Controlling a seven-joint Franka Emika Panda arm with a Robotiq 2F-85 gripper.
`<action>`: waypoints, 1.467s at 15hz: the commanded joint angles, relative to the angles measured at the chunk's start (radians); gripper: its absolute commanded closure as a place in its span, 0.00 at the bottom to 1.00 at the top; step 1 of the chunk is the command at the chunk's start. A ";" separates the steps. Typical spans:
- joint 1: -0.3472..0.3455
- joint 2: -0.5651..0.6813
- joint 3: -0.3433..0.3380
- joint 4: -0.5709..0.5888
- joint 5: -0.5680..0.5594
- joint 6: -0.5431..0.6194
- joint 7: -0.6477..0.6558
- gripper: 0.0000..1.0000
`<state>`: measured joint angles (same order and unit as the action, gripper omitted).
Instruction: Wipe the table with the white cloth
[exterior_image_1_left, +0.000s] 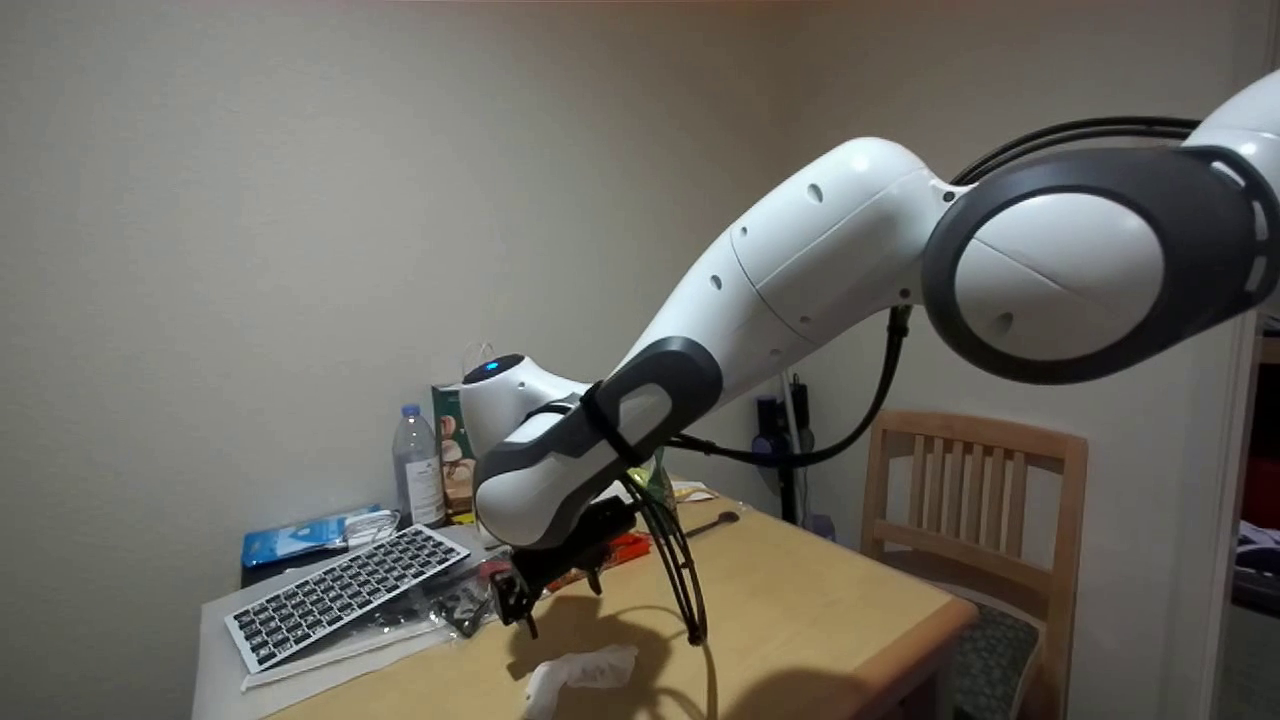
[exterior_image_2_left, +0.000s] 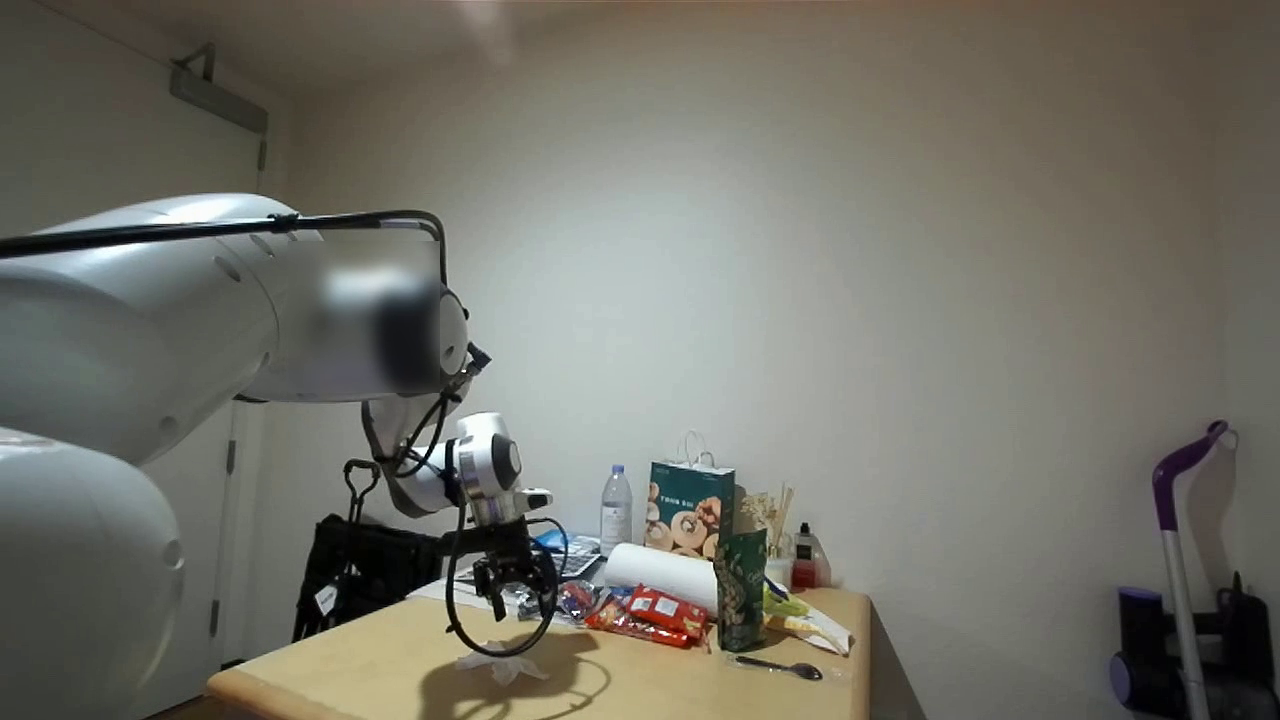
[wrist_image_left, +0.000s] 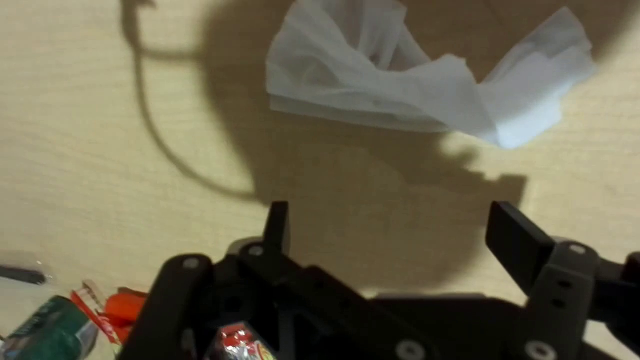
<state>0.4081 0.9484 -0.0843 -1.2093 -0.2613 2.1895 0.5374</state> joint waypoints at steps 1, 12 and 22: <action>0.022 -0.087 0.011 -0.079 0.048 -0.175 0.079 0.00; -0.008 0.005 0.074 0.061 0.078 -0.366 -0.055 0.00; -0.019 0.079 0.076 0.134 0.090 -0.357 -0.297 0.52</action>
<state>0.4066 1.0188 -0.0231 -1.0965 -0.1704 1.8405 0.3146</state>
